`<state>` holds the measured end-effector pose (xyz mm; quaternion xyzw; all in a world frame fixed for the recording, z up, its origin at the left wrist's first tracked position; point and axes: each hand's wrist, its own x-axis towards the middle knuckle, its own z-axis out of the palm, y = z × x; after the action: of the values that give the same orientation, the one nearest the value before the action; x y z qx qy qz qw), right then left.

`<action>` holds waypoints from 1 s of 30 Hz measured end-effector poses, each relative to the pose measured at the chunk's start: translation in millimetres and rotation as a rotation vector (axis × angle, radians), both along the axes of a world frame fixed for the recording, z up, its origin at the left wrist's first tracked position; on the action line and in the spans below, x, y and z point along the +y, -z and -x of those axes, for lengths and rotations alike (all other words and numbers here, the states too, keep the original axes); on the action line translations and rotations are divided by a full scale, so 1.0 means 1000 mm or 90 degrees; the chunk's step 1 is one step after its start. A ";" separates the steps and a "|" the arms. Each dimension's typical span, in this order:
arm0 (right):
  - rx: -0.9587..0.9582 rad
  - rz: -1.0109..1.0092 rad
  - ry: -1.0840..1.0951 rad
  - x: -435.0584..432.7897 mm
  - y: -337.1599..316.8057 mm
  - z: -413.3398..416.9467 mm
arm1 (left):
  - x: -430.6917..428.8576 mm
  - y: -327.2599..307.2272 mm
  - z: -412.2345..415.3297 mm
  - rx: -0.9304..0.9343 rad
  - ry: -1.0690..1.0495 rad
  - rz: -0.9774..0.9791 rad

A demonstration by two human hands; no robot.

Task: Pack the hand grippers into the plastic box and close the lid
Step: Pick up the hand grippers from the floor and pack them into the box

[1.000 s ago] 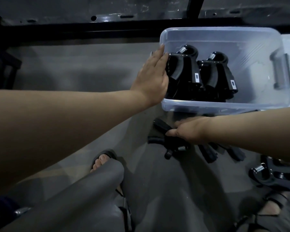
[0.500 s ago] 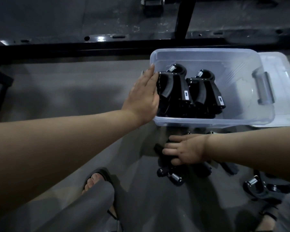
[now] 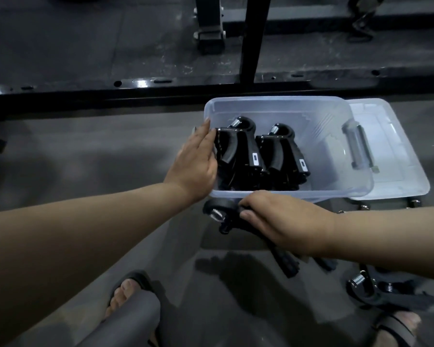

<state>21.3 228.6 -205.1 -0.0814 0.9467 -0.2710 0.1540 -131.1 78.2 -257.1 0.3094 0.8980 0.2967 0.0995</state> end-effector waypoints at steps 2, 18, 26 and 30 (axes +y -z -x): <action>-0.087 0.124 0.171 0.000 -0.014 0.003 | 0.001 -0.002 -0.001 -0.006 -0.002 0.001; -0.171 0.439 0.611 0.093 -0.042 0.072 | 0.026 -0.012 0.004 -0.035 -0.097 0.007; -0.157 0.293 0.646 0.098 -0.010 0.091 | 0.024 -0.006 -0.002 0.000 -0.080 0.035; -0.137 0.275 0.659 0.097 0.000 0.090 | 0.023 -0.006 -0.002 -0.003 -0.078 0.038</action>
<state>-68.5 325.8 -205.2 0.3917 0.7653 -0.5051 0.0763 -128.7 101.2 -251.3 0.2501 0.9235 0.2760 0.0921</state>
